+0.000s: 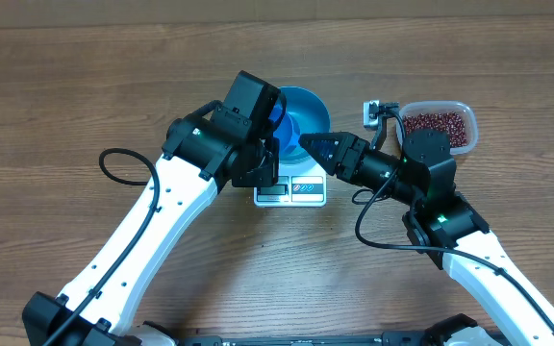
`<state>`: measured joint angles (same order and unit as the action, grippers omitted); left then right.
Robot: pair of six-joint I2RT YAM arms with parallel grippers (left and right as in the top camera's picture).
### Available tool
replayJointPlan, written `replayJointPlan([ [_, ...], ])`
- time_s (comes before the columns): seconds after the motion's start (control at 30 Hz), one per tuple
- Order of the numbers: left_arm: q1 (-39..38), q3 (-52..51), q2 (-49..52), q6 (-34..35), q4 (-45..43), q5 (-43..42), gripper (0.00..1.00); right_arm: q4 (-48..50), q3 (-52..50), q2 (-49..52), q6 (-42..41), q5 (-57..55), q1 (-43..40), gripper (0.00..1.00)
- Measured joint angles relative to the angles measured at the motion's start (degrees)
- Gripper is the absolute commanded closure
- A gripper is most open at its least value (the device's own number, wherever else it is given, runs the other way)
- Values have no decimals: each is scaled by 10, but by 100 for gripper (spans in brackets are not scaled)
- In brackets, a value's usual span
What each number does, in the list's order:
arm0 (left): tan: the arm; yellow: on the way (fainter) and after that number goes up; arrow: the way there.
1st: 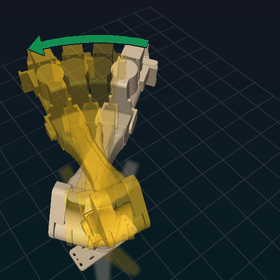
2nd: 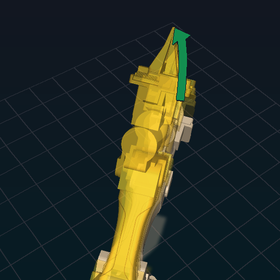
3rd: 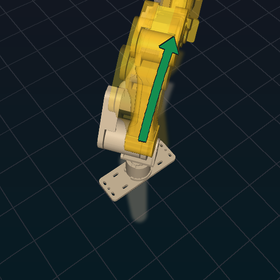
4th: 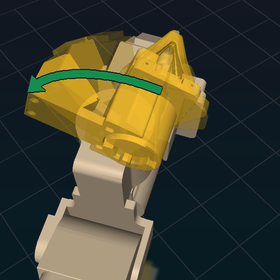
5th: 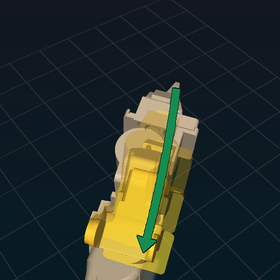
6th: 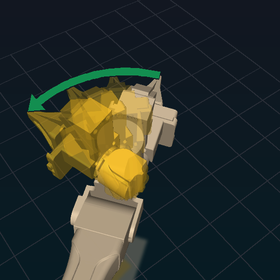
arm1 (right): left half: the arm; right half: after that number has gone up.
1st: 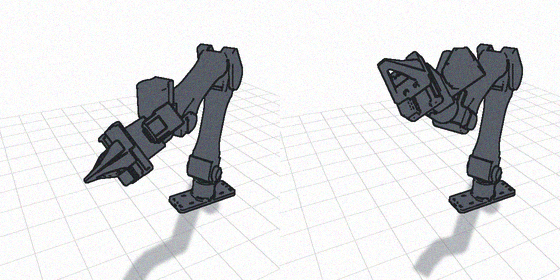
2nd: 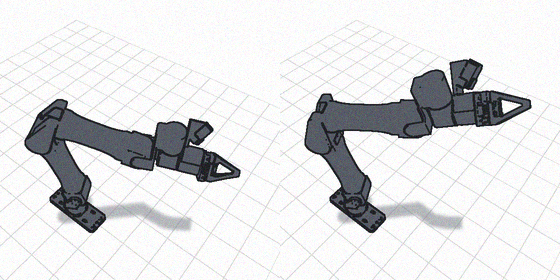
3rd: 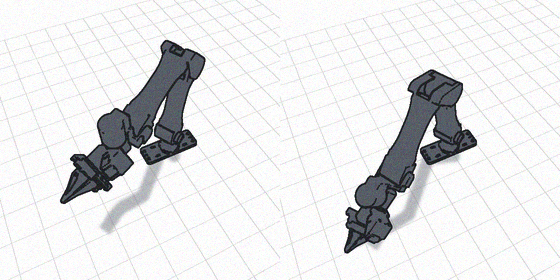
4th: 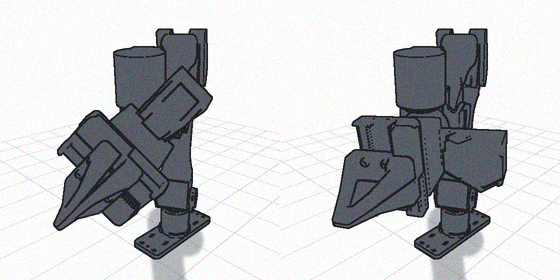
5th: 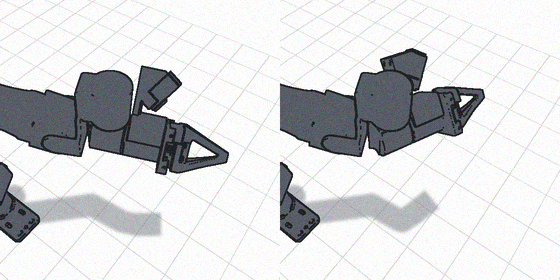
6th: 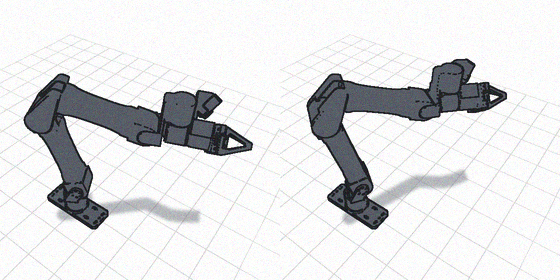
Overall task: Scoop item into bowl and weigh 150g on scale
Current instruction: 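Reach the right gripper toward the scoop held above the bowl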
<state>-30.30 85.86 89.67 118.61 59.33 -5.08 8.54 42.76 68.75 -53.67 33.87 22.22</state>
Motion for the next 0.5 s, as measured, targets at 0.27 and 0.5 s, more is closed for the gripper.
replayJointPlan([
  [0.27,0,0,12,0,-2,-12,96,0,0,0,-1,0,0,69],
  [0.5,0,0,12,0,-2,-17,96,-1,0,0,-2,-2,0,82],
])
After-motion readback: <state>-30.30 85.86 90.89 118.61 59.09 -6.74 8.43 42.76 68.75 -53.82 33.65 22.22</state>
